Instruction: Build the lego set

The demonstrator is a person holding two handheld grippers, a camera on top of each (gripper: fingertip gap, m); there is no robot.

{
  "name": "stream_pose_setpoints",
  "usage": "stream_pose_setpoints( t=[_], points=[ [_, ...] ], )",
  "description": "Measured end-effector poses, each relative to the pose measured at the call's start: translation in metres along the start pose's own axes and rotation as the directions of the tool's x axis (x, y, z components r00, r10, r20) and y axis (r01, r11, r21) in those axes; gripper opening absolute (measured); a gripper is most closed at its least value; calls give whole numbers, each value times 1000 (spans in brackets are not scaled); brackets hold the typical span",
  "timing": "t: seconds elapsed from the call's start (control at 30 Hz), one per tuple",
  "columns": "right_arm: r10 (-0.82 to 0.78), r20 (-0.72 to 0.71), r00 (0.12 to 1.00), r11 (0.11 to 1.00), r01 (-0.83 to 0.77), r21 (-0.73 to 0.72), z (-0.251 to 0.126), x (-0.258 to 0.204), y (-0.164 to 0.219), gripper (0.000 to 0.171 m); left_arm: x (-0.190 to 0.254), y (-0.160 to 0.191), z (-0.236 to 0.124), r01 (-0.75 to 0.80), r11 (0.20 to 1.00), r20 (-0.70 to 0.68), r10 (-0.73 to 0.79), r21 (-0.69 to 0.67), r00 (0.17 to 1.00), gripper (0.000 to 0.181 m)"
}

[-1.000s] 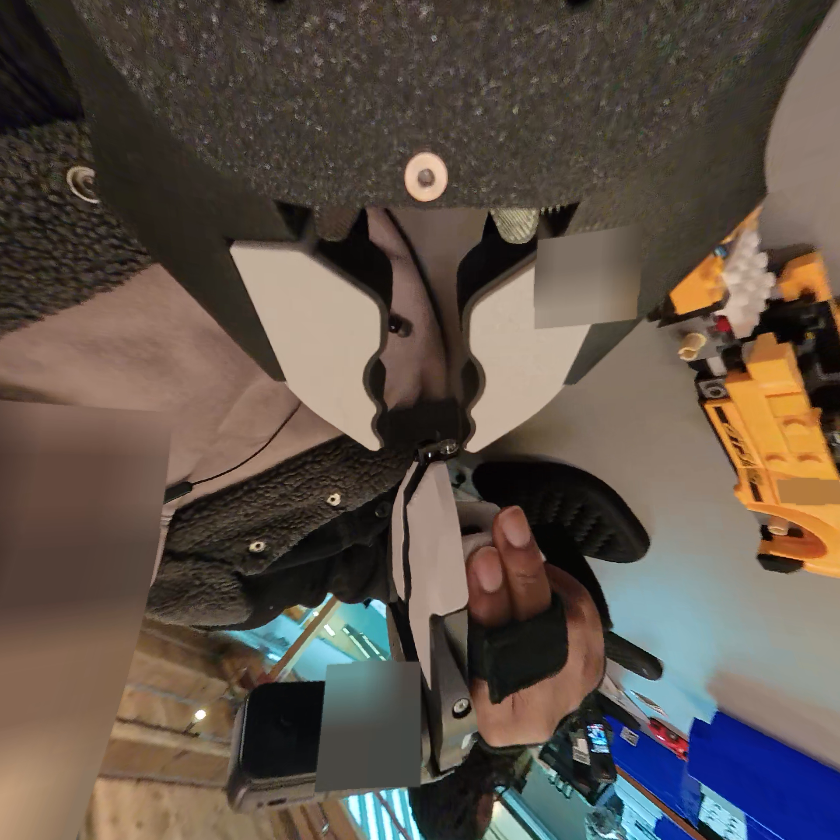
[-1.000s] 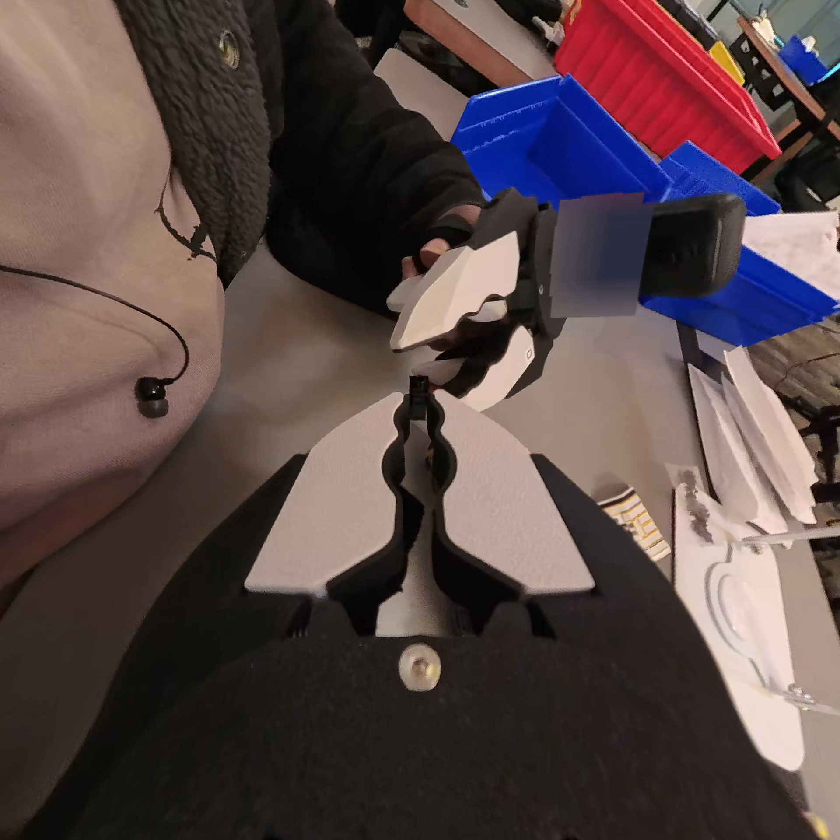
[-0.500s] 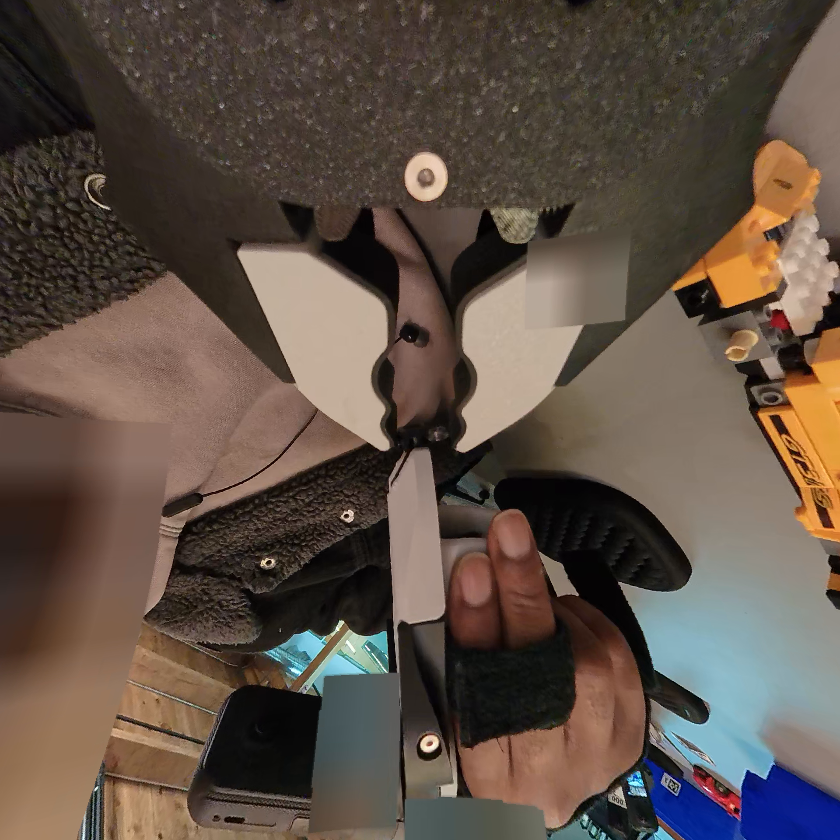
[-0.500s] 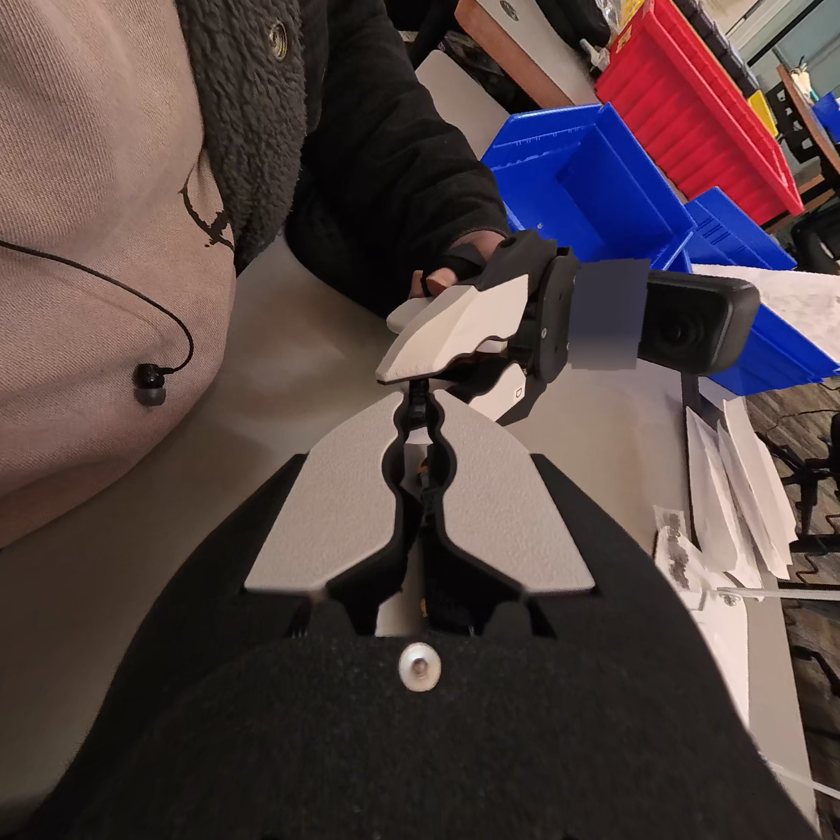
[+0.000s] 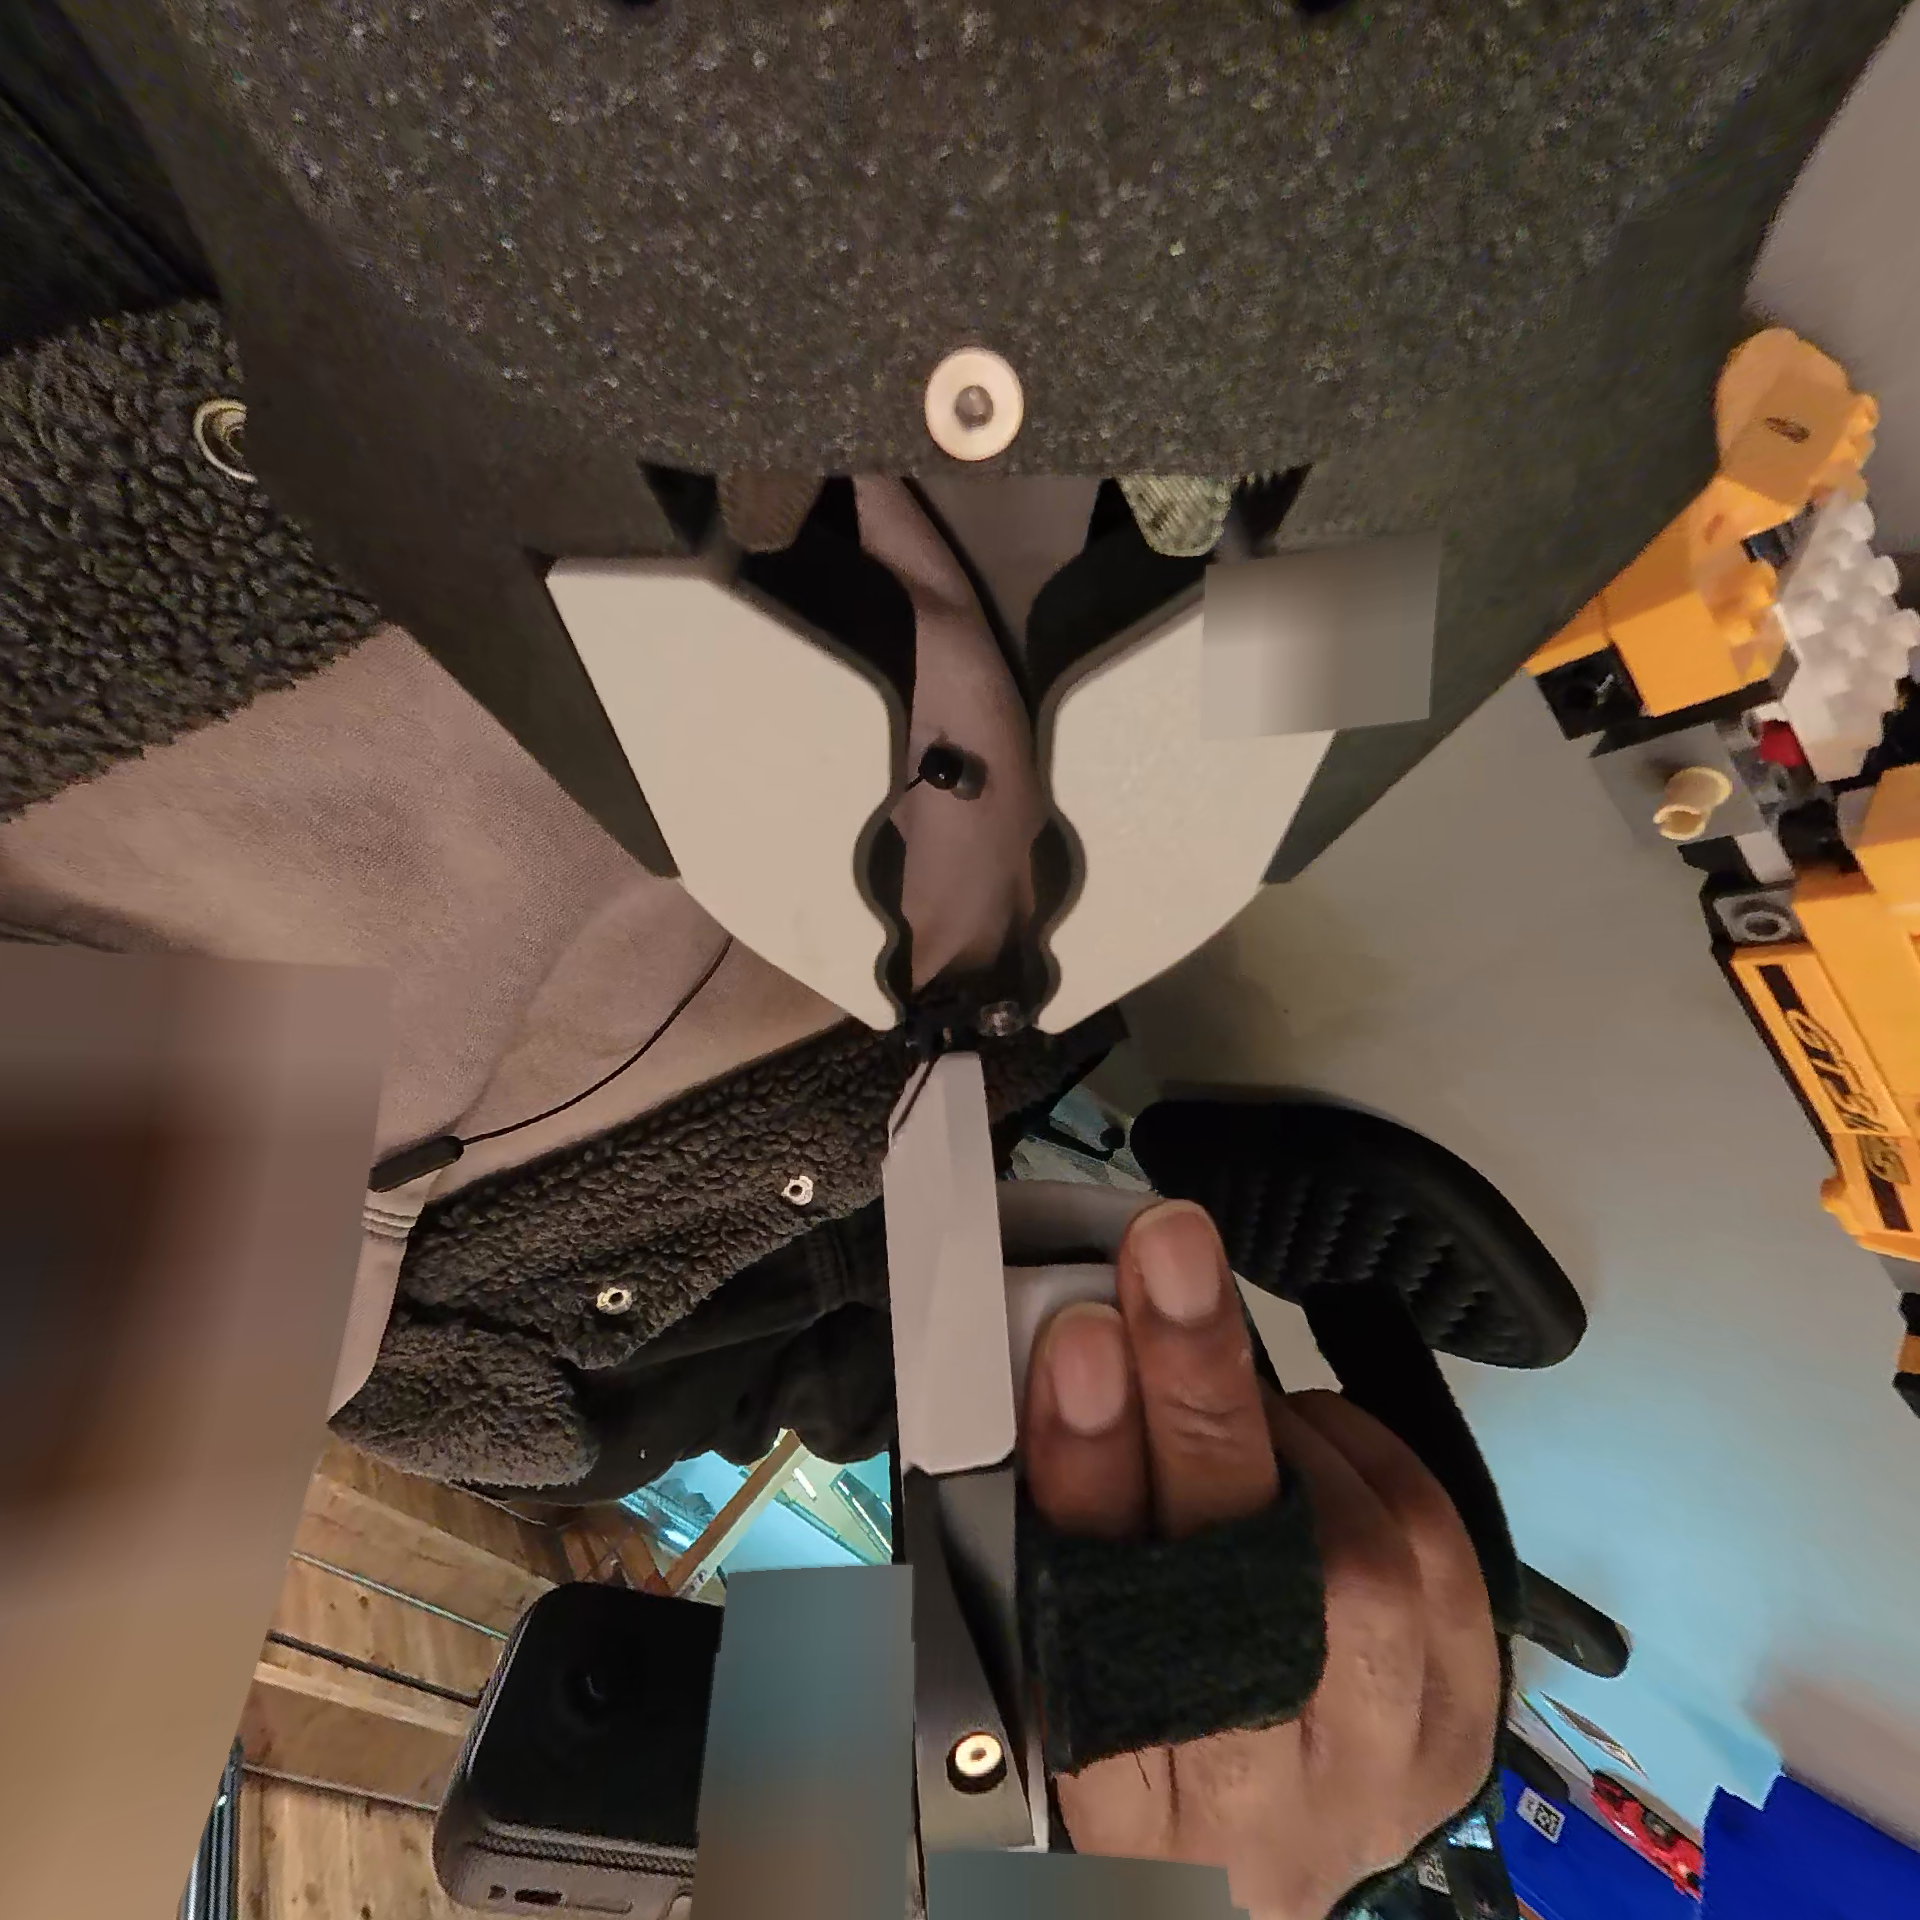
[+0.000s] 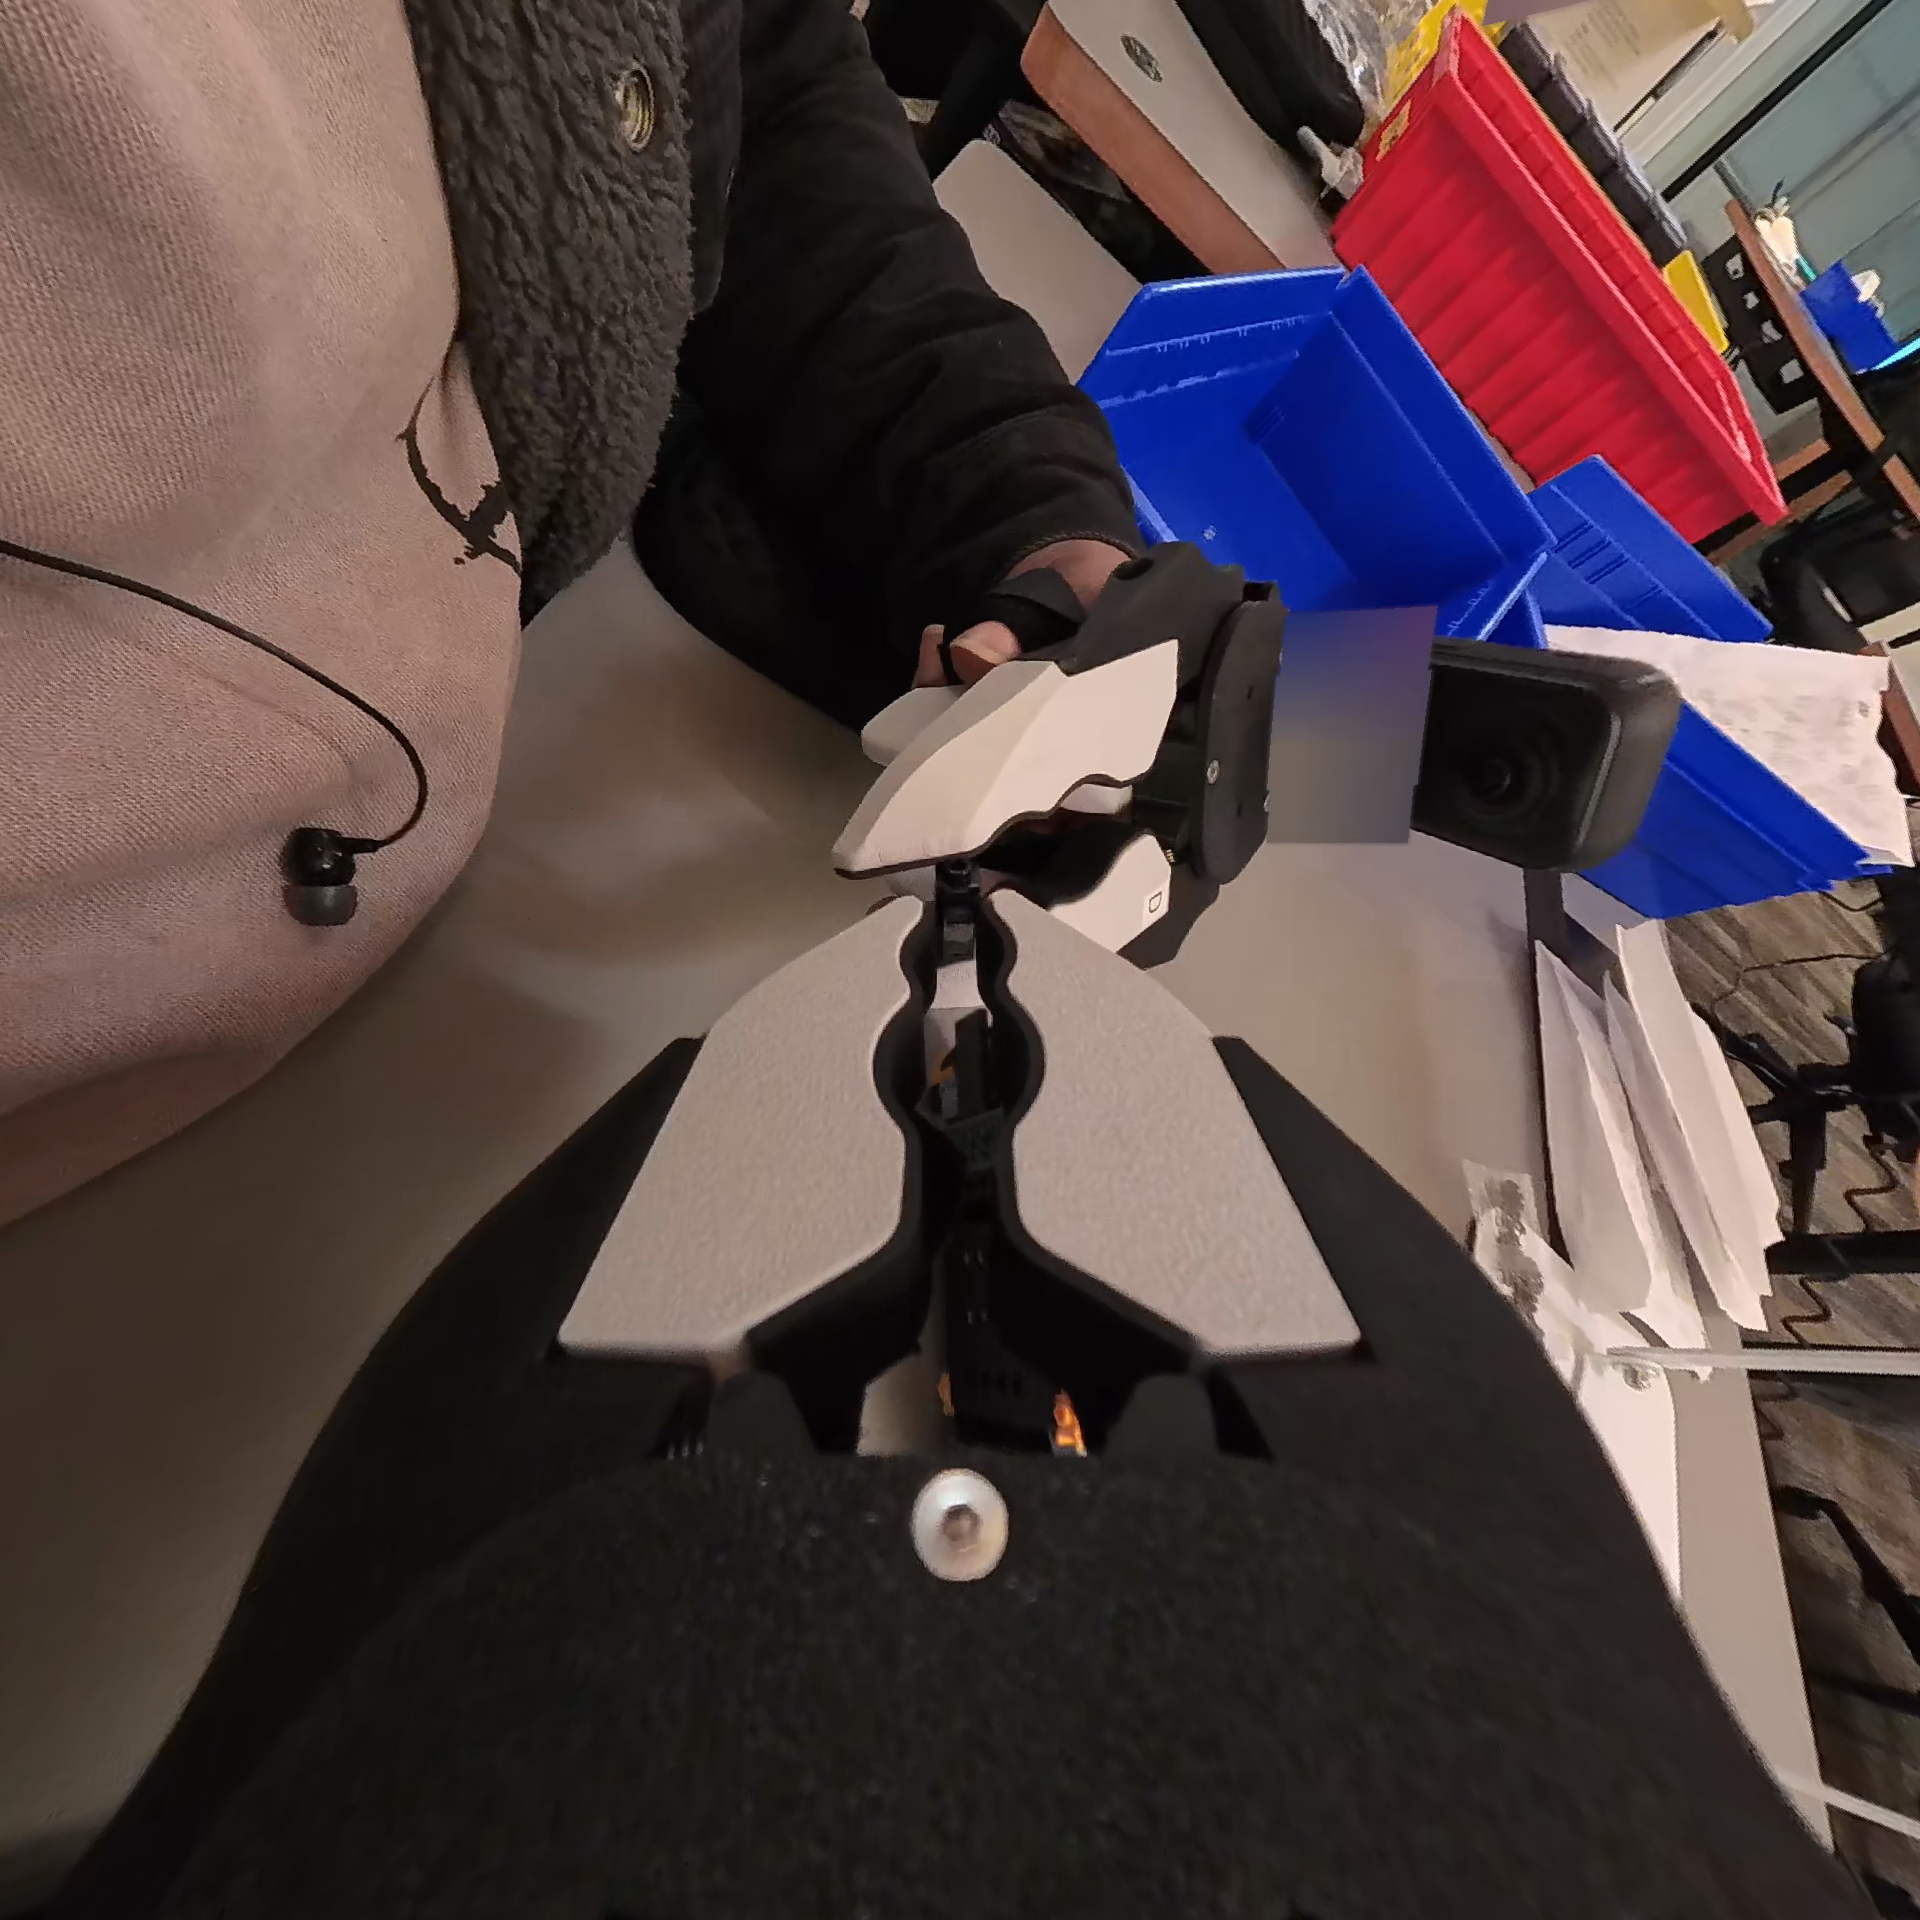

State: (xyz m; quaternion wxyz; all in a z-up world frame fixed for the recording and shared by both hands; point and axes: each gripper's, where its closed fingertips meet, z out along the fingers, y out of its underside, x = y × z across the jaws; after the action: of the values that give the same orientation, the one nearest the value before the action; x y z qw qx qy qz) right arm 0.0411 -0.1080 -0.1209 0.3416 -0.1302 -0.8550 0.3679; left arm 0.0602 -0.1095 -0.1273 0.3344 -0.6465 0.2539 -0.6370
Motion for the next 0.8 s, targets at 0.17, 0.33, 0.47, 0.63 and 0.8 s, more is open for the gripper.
stream_pose_setpoints(
  t=[0.17, 0.33, 0.47, 0.63, 0.8],
  points=[
    [-1, 1, 1000, 1000, 1, 9, 0, -1, -1, 7, 1, 1, 0, 2, 1000, -5, -3, -8, 1000, 19],
    [10, -7, 1000, 1000, -9, 11, 1, 0, 1, 7, -2, 1, -2, -2, 1000, 9, 2, -9, 1000, 19],
    [35, -22, 999, 999, -35, 2, 1, 3, 4, 7, -6, -1, -4, -17, 1000, 39, 17, -1, 999, 18],
    [65, -50, 997, 998, -65, -1, 1, 8, 9, 7, -12, -4, -7, -68, 998, 98, 67, 6, 993, 19],
    [191, -83, 978, 981, -192, -5, -7, 19, 20, 15, -20, -12, -13, -212, 977, 224, 208, -6, 952, 18]
  ],
)
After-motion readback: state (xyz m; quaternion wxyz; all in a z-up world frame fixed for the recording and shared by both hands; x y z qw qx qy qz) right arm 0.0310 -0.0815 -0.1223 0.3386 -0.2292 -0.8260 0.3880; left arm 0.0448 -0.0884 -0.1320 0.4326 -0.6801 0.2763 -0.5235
